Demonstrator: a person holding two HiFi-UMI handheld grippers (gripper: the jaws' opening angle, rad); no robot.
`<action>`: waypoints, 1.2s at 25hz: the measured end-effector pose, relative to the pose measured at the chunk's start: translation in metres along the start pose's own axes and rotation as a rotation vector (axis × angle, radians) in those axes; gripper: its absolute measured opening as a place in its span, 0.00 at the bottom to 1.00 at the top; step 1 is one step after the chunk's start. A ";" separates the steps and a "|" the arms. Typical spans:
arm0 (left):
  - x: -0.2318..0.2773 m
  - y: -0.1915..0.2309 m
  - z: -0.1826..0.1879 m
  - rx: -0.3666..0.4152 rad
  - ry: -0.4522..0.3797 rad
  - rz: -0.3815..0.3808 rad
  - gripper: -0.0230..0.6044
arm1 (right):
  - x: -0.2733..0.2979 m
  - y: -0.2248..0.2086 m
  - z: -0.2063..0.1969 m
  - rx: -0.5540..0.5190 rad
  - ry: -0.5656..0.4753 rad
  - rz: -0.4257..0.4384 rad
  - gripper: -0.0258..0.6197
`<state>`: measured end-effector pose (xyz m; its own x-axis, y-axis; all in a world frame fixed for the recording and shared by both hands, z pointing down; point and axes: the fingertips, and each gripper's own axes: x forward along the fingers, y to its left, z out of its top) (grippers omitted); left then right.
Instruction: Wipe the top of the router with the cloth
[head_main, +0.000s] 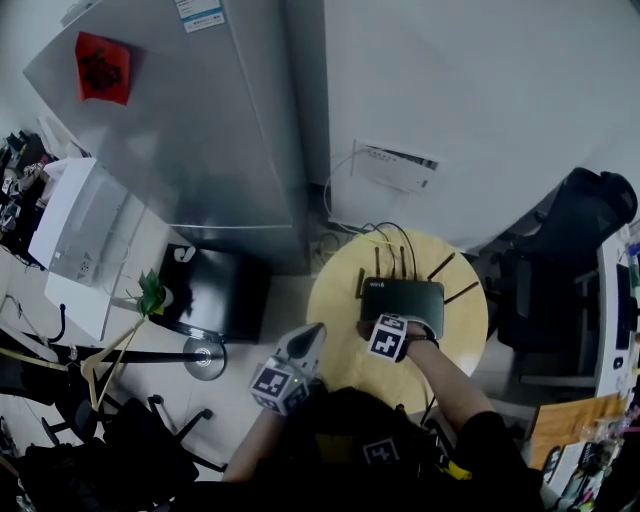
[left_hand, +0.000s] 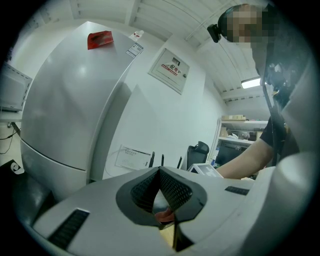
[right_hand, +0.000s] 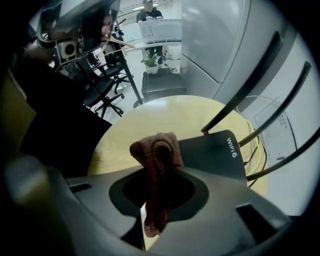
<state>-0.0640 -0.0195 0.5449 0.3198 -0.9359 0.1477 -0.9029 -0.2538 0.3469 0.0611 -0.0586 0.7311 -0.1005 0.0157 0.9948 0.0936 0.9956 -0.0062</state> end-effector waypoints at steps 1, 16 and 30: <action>0.000 -0.001 -0.001 -0.001 0.002 -0.003 0.04 | 0.000 0.001 0.000 0.006 -0.005 0.004 0.14; 0.017 -0.014 -0.003 0.017 0.024 -0.054 0.04 | -0.016 -0.011 -0.022 0.048 -0.111 0.081 0.14; 0.024 -0.007 0.009 0.034 0.029 -0.027 0.04 | -0.048 -0.137 -0.048 0.024 -0.011 -0.463 0.14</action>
<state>-0.0523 -0.0425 0.5379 0.3522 -0.9212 0.1656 -0.9029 -0.2877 0.3195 0.1007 -0.2001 0.6888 -0.1367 -0.4305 0.8922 0.0138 0.8997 0.4362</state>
